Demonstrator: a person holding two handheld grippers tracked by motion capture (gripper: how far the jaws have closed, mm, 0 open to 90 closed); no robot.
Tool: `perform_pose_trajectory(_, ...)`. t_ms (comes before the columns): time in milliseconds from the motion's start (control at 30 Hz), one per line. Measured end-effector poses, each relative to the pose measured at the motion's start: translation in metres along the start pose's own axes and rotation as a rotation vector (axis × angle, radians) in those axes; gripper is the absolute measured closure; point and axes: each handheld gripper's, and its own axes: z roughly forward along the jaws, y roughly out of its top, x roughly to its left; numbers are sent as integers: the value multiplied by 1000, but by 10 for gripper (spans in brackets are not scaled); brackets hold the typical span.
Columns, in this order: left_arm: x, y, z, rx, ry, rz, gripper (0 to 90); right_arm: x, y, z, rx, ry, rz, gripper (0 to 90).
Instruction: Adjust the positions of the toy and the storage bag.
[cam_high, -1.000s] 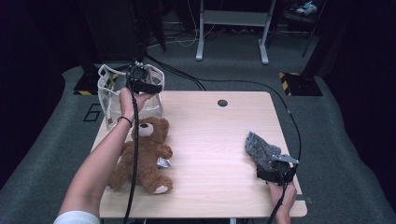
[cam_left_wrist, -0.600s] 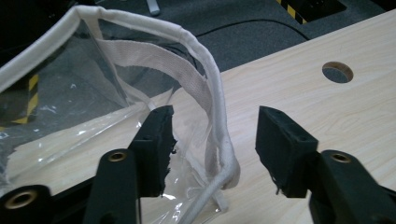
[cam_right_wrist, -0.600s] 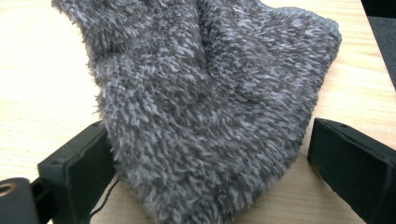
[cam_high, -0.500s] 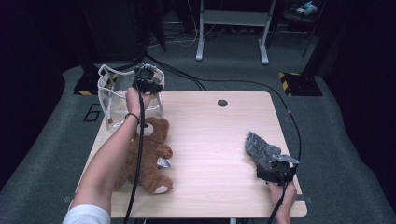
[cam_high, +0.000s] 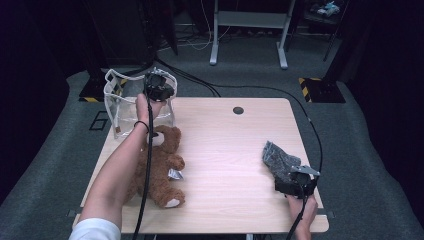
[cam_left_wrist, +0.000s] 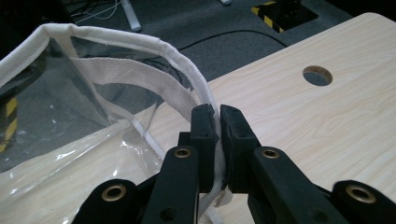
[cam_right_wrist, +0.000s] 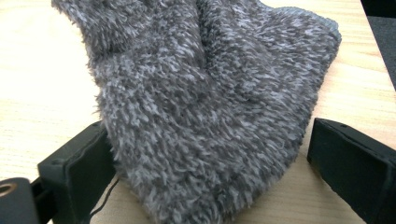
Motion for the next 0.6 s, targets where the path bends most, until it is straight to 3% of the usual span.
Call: perform_pose_trajectory(600, -8, 4, 5, -19, -40, 41, 844, 0, 0, 0, 2, -1, -4, 32)
